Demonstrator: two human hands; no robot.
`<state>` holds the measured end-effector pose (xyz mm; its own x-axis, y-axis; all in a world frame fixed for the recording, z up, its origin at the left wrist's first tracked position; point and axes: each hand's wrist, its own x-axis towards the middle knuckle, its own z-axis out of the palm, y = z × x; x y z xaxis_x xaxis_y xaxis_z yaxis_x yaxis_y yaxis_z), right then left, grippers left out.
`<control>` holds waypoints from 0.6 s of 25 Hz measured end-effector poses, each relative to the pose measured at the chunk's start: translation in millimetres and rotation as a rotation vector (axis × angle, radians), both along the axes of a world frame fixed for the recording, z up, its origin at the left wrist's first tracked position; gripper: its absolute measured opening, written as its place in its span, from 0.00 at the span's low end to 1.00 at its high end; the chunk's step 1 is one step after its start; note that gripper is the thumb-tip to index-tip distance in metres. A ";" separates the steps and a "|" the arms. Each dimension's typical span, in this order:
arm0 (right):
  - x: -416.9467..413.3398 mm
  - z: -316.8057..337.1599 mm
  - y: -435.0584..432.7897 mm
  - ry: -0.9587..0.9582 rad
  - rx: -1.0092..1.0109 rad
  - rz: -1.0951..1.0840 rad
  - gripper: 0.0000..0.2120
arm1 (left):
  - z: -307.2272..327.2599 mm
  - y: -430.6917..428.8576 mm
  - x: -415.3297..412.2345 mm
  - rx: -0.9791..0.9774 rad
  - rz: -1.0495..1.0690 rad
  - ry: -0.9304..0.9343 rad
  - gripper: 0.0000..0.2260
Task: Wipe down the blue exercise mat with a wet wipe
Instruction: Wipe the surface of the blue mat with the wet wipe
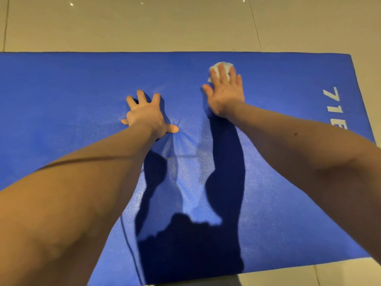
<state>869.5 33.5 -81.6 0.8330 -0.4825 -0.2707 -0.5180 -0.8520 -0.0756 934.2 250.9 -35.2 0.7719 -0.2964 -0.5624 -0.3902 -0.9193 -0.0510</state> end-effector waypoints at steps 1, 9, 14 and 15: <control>2.8 -0.5 -7.8 0.027 -0.007 -0.069 0.30 | 0.3 0.0 0.2 0.002 -0.001 0.000 0.51; 46.1 1.6 55.6 -0.069 0.101 0.145 0.33 | -2.9 -0.8 1.6 -0.005 0.010 0.009 0.53; 48.6 4.4 9.7 -0.055 0.082 0.154 0.30 | -4.5 -0.8 3.1 0.003 0.012 0.010 0.53; 46.3 5.4 -7.1 -0.034 0.060 0.089 0.31 | -4.2 -0.6 3.1 0.003 0.010 0.010 0.53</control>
